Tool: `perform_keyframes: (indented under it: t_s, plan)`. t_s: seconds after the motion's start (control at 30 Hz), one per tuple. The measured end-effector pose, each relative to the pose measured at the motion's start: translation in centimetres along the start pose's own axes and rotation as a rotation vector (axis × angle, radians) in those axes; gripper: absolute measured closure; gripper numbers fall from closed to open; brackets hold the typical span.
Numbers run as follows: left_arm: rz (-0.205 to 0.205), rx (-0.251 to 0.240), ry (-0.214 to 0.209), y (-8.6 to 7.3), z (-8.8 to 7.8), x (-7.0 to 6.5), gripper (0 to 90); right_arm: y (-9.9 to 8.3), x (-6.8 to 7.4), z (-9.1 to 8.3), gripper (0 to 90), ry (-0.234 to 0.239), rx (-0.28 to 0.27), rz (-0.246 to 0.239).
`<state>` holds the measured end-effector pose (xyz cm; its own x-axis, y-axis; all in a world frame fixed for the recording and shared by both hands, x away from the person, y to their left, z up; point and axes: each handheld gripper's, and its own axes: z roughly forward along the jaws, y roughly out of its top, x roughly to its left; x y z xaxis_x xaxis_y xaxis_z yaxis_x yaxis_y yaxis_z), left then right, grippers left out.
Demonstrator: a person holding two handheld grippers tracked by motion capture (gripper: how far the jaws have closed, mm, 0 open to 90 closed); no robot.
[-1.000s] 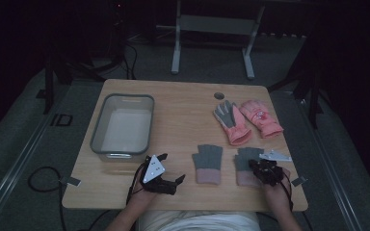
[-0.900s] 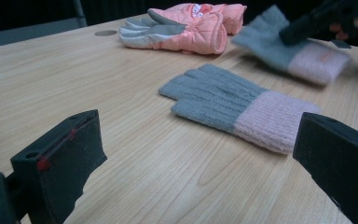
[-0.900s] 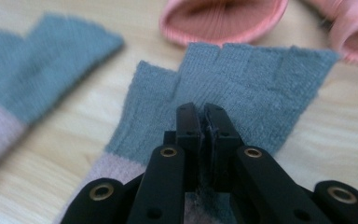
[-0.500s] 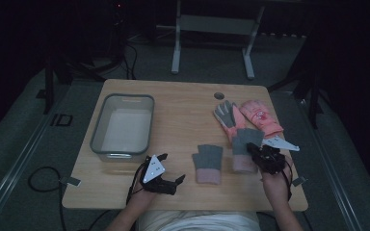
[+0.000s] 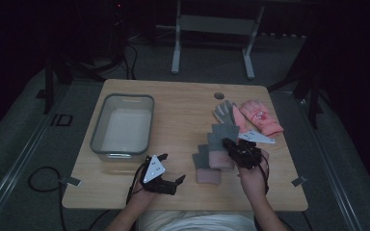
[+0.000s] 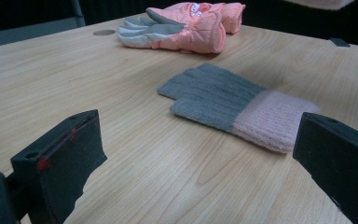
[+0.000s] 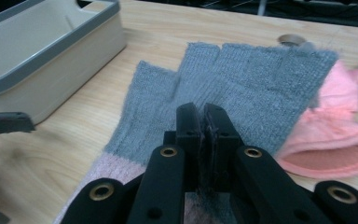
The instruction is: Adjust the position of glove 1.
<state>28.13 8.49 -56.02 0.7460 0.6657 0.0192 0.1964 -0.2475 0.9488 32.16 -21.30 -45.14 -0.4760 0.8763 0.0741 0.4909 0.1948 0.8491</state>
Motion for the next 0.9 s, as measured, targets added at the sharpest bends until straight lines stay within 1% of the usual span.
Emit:
perform_keyframes:
  t_s: [0.03,0.07,0.1,0.17,0.2,0.27,0.3,0.33,0.37,0.43,0.53,0.63,0.67,0.9]
  plan:
    - [0.000,0.001,0.000,0.0,0.0,0.0,1.2,-0.1,0.4,0.2,85.7,0.006,0.004,0.000]
    - [0.000,0.000,-0.001,0.0,0.0,0.0,1.2,-0.1,0.4,0.2,85.7,0.006,0.004,0.000]
    - [0.000,0.001,-0.001,0.0,0.0,0.0,1.2,-0.4,0.9,0.7,85.7,0.019,0.018,-0.002]
    - [0.000,0.003,-0.001,0.0,0.0,0.0,1.2,-0.9,1.4,1.3,85.7,0.031,0.033,0.006]
    - [-0.002,0.000,0.000,0.0,0.0,0.0,1.2,-0.9,1.4,1.3,85.7,0.031,0.033,0.006]
    - [-0.003,-0.001,-0.001,0.0,0.0,0.0,1.2,-1.8,1.9,2.1,85.7,0.045,0.059,0.006]
    - [0.001,0.001,-0.001,0.0,0.0,0.0,1.2,-2.1,2.0,2.3,85.6,0.044,0.069,0.004]
    - [0.001,0.001,-0.001,0.0,0.0,0.0,1.2,-2.1,2.0,2.3,85.6,0.044,0.069,0.004]
    - [0.001,0.000,-0.001,0.0,0.0,0.0,1.2,-2.6,2.0,2.8,85.6,0.051,0.087,0.005]
    - [0.002,0.002,0.000,0.0,0.0,0.0,1.2,-2.8,1.9,3.0,85.6,0.051,0.096,0.009]
    - [0.006,0.001,0.001,0.0,0.0,-0.1,1.2,-3.4,1.9,3.7,85.6,0.069,0.118,0.019]
    - [0.003,0.000,0.000,0.0,0.0,0.0,1.2,-3.6,1.9,3.9,85.6,0.072,0.123,0.019]
    - [0.003,-0.001,-0.001,0.0,0.0,0.0,1.2,-4.0,1.8,4.3,85.5,0.079,0.138,0.029]
    - [0.006,0.002,0.000,0.0,0.0,-0.1,1.2,-5.1,1.4,5.4,85.3,0.088,0.179,0.043]
